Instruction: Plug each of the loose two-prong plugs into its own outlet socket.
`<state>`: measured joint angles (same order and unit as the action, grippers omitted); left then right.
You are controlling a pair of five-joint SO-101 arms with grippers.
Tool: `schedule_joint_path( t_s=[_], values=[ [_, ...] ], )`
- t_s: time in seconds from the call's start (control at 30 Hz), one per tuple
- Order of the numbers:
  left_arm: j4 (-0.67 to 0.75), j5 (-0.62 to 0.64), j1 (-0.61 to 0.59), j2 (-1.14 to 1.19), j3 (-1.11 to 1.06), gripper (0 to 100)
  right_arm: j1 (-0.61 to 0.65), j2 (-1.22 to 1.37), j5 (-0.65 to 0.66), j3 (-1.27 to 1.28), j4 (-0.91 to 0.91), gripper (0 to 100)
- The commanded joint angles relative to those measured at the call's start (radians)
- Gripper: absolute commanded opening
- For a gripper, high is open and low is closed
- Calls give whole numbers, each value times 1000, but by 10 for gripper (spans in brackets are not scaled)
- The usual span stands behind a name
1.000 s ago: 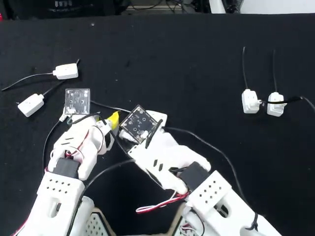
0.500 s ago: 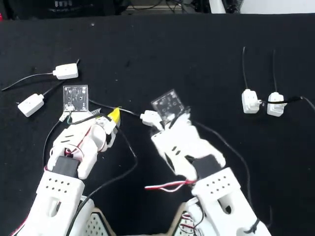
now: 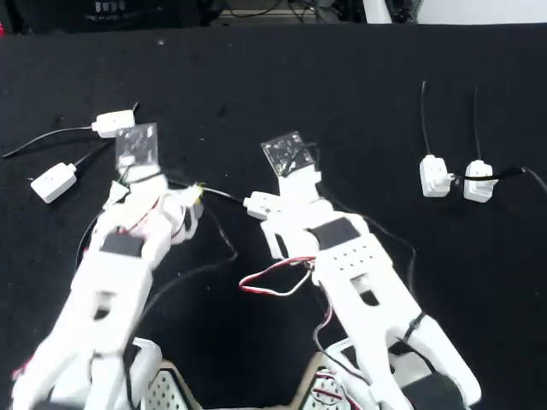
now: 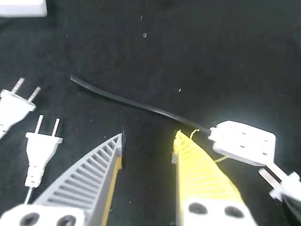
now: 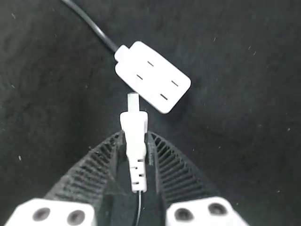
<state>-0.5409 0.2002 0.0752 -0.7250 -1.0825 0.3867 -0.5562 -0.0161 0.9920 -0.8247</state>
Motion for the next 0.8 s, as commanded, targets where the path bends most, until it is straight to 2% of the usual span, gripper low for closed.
schedule_joint_path(
  t_s=[0.0,0.17,0.33,0.77],
  values=[
    [-3,5,-5,321,260,177,-21,25,-5,-62,-2,11],
    [-3,5,-4,606,481,177,-21,53,-2,-64,3,11],
    [-3,9,-4,795,619,177,-23,58,-2,-64,3,11],
    [-3,5,-2,908,684,177,-66,59,0,-56,41,11]
  ],
)
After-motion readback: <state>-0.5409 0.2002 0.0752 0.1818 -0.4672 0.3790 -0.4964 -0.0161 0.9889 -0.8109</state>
